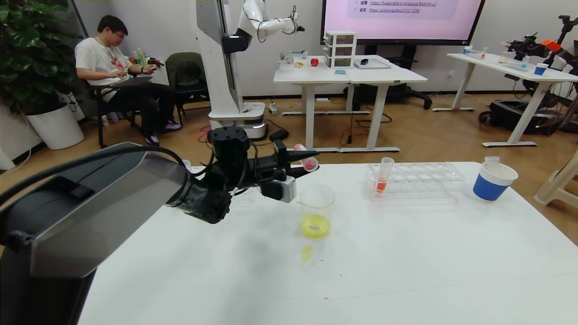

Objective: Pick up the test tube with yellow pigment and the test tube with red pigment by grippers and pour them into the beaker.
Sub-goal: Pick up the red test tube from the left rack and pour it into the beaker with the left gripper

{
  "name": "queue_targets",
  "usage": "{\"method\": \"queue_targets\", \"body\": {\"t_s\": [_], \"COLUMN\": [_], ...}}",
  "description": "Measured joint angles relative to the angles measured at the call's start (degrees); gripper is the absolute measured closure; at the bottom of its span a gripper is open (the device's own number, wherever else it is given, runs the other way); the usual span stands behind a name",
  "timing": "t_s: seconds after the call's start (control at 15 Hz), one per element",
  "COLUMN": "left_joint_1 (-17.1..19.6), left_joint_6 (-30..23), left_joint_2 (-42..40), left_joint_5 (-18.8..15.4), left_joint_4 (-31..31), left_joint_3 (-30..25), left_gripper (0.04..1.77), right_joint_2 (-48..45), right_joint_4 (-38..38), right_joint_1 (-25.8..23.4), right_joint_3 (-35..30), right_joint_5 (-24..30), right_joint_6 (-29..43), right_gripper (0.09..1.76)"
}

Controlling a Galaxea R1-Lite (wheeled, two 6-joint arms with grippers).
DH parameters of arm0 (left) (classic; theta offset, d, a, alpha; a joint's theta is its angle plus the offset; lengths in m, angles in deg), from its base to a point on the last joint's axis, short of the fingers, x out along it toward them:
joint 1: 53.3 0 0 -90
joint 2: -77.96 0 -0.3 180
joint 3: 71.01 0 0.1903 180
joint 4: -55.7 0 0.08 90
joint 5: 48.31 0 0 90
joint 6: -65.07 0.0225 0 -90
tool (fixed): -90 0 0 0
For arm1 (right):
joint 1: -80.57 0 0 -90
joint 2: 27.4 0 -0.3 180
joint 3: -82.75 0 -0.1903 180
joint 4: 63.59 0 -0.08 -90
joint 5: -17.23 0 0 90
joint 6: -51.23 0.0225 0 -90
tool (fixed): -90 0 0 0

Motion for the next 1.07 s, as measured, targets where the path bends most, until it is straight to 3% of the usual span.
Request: {"method": "queue_targets", "body": {"t_s": [1.07], "left_joint_1": [-0.01], "left_joint_6": [15.07], "left_joint_2": [1.54], "left_joint_5": [-0.17], "left_joint_4": [3.01], "left_joint_3": [1.43], "left_gripper": [1.32], "right_joint_2": [0.0], "right_joint_4": [0.0], "right_joint_1": [0.0], "right_joint_3": [0.0], "right_joint_5": [0.0], "right_joint_6": [0.0], "right_gripper": [0.11]}}
